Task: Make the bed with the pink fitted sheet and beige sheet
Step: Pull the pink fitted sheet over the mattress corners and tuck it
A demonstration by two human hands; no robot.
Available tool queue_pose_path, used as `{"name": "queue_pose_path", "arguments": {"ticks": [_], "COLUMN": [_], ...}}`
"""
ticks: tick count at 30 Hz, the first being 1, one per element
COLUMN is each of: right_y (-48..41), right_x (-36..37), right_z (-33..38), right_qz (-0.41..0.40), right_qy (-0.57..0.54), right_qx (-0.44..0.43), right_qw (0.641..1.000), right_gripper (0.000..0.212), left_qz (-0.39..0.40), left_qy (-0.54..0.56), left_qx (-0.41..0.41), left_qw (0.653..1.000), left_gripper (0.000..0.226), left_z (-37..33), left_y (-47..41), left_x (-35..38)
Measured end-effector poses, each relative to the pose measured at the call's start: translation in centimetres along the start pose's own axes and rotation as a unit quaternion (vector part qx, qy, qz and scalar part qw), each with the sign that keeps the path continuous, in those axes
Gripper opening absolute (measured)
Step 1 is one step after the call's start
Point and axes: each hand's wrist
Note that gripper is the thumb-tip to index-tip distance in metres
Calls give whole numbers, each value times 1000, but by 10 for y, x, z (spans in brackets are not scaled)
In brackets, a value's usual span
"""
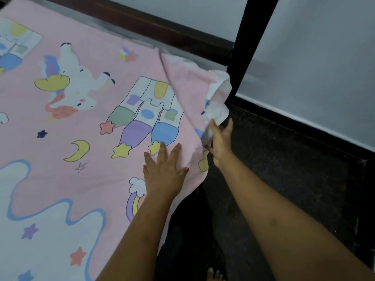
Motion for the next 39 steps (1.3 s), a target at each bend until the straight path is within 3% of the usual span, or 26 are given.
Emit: {"name": "queue_pose_path", "arguments": {"ticks": [2,6,8,17,23,27,32,36,39], "right_y": [-14,-44,-55,-85,-108,-134,-186,-161,-150], "right_x": [17,33,25,7,-19,-52,-82,-155,-174], "right_z": [16,34,41,42,24,31,26,-12,-23], "right_qz": [18,-116,-154,-110,-134,-118,-94,-124,-98], "right_qy": [63,197,194,369,360,420,453,482,462], "right_qx": [-39,-89,-73,6,132,123,208,277,310], "right_qw": [997,969,966,923,914,891,862,822,825], "right_gripper": [88,39,30,37,40,43,41,45,37], "left_qz": [6,0,-4,-15,-25,-32,-43,-38,-26], "left_qy": [-9,-13,-9,-24,-37,-42,-43,-26,-25], "left_qx": [6,21,28,105,131,127,116,116,123], "left_qw": [1000,1000,1000,994,990,990,991,992,992], "left_gripper": [65,63,62,62,60,60,60,59,58], "left_z": [-7,-20,-26,-33,-56,-81,-100,-109,-116], "left_y": [-9,-30,-43,-87,-118,-134,-146,-154,-162], "left_x": [-4,-10,-15,-44,-52,-45,-44,-47,-50]}}
Point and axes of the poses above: each hand's wrist, its own y-axis away from the middle knuckle, its own x-axis out of the palm, z = x × y
